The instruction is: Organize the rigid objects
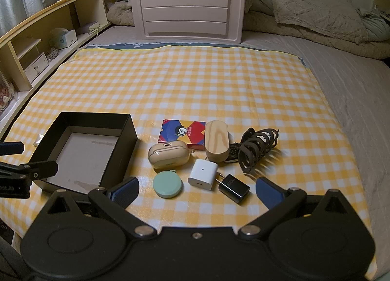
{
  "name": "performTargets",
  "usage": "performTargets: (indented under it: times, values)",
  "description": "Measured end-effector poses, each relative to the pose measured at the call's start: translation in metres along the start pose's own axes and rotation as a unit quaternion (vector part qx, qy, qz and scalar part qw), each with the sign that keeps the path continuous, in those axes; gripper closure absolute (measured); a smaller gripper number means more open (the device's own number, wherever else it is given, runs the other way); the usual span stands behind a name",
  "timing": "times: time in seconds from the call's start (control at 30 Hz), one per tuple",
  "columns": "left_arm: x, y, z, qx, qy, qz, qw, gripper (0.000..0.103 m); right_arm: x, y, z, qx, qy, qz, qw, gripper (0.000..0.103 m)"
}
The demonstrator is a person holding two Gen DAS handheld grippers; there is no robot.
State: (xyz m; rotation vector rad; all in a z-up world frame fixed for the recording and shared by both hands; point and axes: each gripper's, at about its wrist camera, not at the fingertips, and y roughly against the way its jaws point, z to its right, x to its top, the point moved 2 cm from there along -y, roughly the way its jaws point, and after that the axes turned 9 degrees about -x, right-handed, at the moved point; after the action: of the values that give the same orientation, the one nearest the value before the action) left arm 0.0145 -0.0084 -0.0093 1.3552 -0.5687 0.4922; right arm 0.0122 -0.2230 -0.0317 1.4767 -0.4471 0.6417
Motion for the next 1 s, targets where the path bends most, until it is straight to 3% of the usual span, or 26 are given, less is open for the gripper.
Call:
performTargets:
  times: [0.37, 0.77, 0.9, 1.0]
  values:
    - [-0.001, 0.003, -0.001, 0.001, -0.008, 0.01, 0.9999, 0.0, 0.001, 0.007, 0.001, 0.0, -0.002, 0.013, 1.0, 0.0]
    - [0.01, 0.029, -0.016, 0.016, -0.016, 0.11, 0.9937, 0.0, 0.018, 0.027, 0.01, -0.011, -0.001, 0.083, 0.996, 0.0]
    - [0.018, 0.033, -0.032, 0.019, -0.002, 0.107, 0.994, 0.0, 0.026, 0.03, 0.012, -0.014, -0.004, 0.103, 0.995, 0.0]
    - [0.024, 0.035, -0.047, 0.001, 0.0, 0.097, 0.9953, 0.0, 0.036, 0.03, 0.014, -0.003, -0.015, 0.108, 0.994, 0.0]
